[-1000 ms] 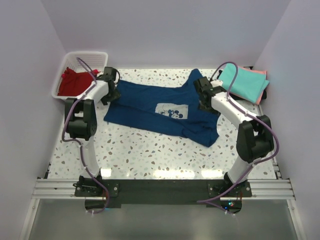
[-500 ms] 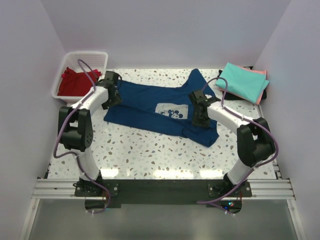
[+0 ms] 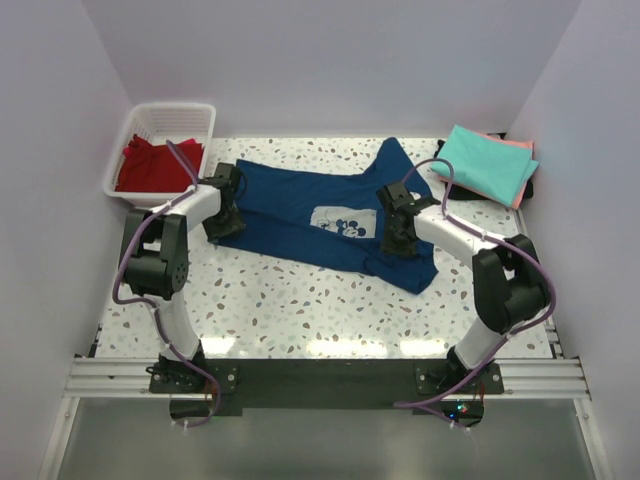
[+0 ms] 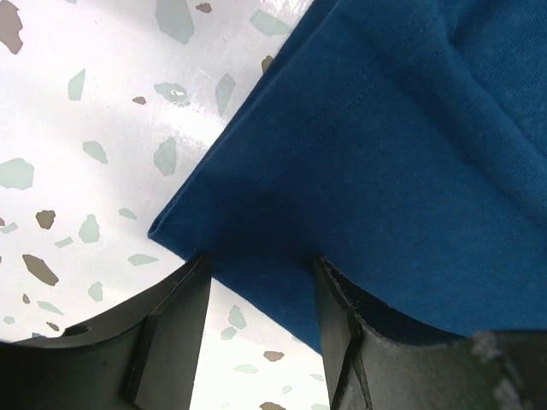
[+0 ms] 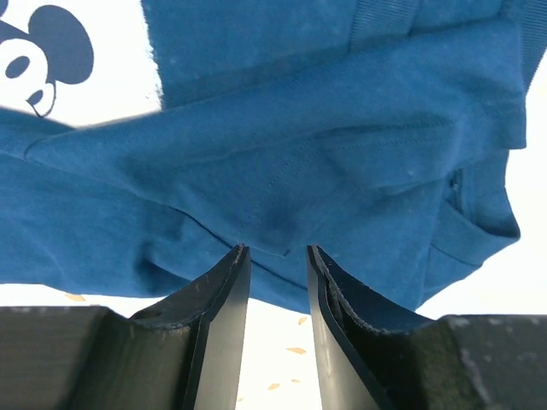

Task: Fold and stack the t-shirts
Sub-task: Fold the tshirt

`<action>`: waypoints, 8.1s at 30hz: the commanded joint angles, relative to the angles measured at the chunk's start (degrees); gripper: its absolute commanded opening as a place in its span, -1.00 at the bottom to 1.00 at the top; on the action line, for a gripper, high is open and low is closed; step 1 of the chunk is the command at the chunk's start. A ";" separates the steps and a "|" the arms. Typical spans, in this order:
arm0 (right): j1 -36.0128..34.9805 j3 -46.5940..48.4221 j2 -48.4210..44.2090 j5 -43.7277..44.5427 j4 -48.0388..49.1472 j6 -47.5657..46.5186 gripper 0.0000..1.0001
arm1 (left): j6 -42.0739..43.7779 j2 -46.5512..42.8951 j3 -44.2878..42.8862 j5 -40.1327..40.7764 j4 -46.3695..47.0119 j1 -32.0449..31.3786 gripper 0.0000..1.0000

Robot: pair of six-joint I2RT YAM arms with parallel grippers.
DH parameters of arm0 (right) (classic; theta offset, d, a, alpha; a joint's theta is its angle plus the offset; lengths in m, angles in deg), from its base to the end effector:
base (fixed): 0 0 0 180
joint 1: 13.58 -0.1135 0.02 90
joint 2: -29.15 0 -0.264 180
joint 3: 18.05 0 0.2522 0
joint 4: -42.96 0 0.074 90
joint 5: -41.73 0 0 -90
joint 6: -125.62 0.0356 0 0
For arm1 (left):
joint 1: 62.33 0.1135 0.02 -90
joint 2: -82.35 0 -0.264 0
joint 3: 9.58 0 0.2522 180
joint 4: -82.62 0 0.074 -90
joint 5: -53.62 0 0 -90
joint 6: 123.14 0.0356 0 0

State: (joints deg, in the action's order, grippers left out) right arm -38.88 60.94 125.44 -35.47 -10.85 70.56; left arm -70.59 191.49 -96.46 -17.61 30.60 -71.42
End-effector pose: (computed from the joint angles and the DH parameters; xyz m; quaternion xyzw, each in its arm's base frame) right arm 0.2971 0.1317 0.1981 0.1006 0.9753 -0.0133 0.1962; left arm 0.3663 -0.0470 0.1637 -0.2610 0.9421 0.0951 0.1878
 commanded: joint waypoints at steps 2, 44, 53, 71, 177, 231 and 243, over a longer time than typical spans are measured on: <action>-0.28 0.60 2.41 -1.28 2.96 -0.05 -0.26 | -2.01 1.16 0.09 3.20 -1.81 -0.23 0.11; -0.72 4.91 1.36 -0.75 -0.73 -2.59 -1.00 | -5.17 -6.04 7.99 7.60 -5.60 -0.23 0.00; -0.89 6.74 1.70 0.74 1.03 -4.87 -1.00 | -5.97 -9.74 11.95 7.16 -6.21 -0.23 -0.02; -0.72 28.80 22.62 -0.68 4.46 -12.17 -1.00 | -6.67 -14.75 15.99 6.20 -7.27 -0.85 -0.02; 5.35 -12.76 -3.31 8.91 -15.93 -0.66 -1.00 | -10.80 -20.01 24.69 6.02 -14.03 4.25 -0.03; -0.63 -2.39 3.37 -6.20 -4.42 -3.65 -0.14 | -3.77 -14.05 15.38 -0.22 -13.06 -3.66 -0.07; -0.89 -3.00 7.42 -6.56 -8.20 -5.14 -0.14 | -7.37 -12.72 19.24 -0.31 -18.07 -3.57 -0.05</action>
State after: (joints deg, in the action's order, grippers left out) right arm -39.71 58.87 130.79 -41.85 -16.49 66.88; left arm -76.15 179.08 -80.09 -18.07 16.06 -74.80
